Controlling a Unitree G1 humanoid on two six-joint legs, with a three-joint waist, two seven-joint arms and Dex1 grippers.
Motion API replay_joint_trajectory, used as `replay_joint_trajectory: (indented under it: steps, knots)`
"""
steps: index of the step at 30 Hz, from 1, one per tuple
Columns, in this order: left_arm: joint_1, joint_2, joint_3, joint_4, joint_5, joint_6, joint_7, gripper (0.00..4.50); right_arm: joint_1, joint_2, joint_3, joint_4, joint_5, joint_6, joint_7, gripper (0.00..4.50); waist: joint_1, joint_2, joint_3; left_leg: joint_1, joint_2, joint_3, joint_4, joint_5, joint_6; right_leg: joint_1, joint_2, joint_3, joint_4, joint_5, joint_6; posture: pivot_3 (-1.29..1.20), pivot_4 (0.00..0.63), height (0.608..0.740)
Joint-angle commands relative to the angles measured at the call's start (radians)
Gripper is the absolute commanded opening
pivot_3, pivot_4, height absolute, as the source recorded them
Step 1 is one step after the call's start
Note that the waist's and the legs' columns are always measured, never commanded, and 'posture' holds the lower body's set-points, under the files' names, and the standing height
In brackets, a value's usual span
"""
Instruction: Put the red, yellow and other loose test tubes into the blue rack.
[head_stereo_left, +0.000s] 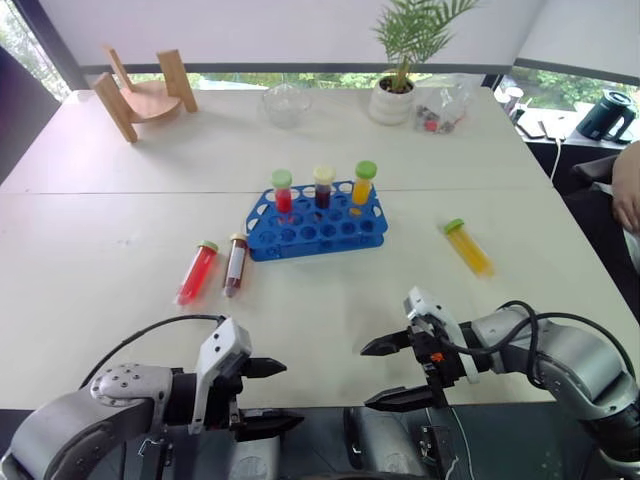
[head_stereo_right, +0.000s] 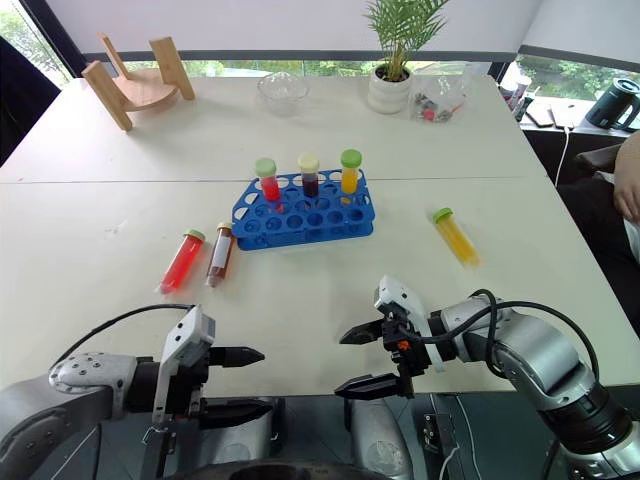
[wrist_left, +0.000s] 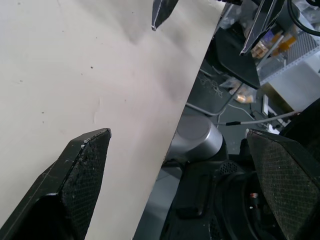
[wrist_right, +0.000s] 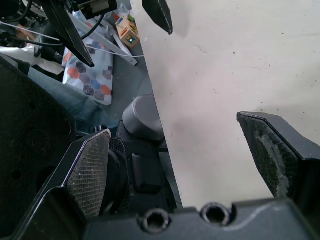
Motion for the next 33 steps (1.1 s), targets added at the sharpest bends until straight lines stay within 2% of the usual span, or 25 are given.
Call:
replay_joint_trajectory:
  steps: [1, 19, 23, 25, 28, 31, 33]
  knots:
    - [-0.015, -0.010, -0.003, -0.010, -0.017, -0.006, 0.002, 4.44, 0.005, 0.007, 0.004, -0.042, 0.001, -0.012, -0.001, 4.50, 0.000, 0.000, 0.000, 0.000, 0.000, 0.000, 0.000, 0.000, 0.000, 0.000, 0.000, 0.000, 0.000, 0.000, 0.000, 0.00, 0.150, 0.740]
    - [-0.101, -0.044, -0.012, 0.015, -0.037, 0.013, 0.023, 4.44, 0.001, 0.023, -0.031, -0.003, -0.008, -0.039, -0.015, 4.50, 0.000, 0.000, 0.000, 0.000, 0.000, 0.000, 0.000, 0.000, 0.000, 0.000, 0.000, 0.000, 0.000, 0.000, 0.001, 0.00, 0.150, 0.740]
    - [-0.169, -0.099, 0.048, 0.049, -0.169, 0.078, 0.102, 4.44, -0.028, 0.037, -0.077, -0.011, -0.015, 0.008, -0.116, 4.50, 0.001, 0.000, 0.000, 0.000, 0.000, 0.000, 0.001, 0.000, 0.000, 0.000, 0.000, 0.000, 0.000, 0.001, 0.002, 0.00, 0.150, 0.740]
    - [-0.230, -0.078, 0.066, 0.081, -0.186, 0.103, 0.102, 4.44, -0.056, 0.033, -0.120, -0.012, 0.013, 0.033, -0.130, 4.50, 0.001, 0.000, 0.000, 0.000, 0.000, 0.000, 0.001, 0.000, 0.000, 0.001, 0.000, 0.000, 0.000, 0.001, 0.002, 0.00, 0.150, 0.740]
    - [-0.345, 0.005, 0.077, 0.140, -0.170, 0.132, 0.061, 4.44, -0.158, 0.001, -0.205, 0.020, 0.088, 0.133, -0.135, 4.50, 0.001, 0.000, 0.000, 0.000, -0.001, 0.000, 0.002, 0.000, 0.000, 0.001, 0.000, 0.000, 0.001, 0.002, 0.003, 0.00, 0.150, 0.740]
    - [-0.509, 0.111, 0.085, 0.211, -0.155, 0.144, -0.023, 4.44, -0.411, -0.096, -0.230, 0.149, 0.163, 0.398, -0.126, 4.50, -0.003, 0.002, 0.002, 0.000, -0.001, 0.001, 0.003, 0.000, 0.000, -0.001, 0.000, 0.001, 0.002, 0.003, 0.002, 0.00, 0.150, 0.740]
    - [-0.589, 0.150, 0.070, 0.255, -0.117, 0.113, -0.075, 4.44, -0.543, -0.110, -0.226, 0.253, 0.135, 0.407, -0.127, 4.50, -0.002, 0.000, 0.001, 0.000, -0.001, 0.001, 0.001, 0.000, 0.000, -0.001, 0.000, 0.001, 0.000, 0.003, 0.002, 0.00, 0.150, 0.740]
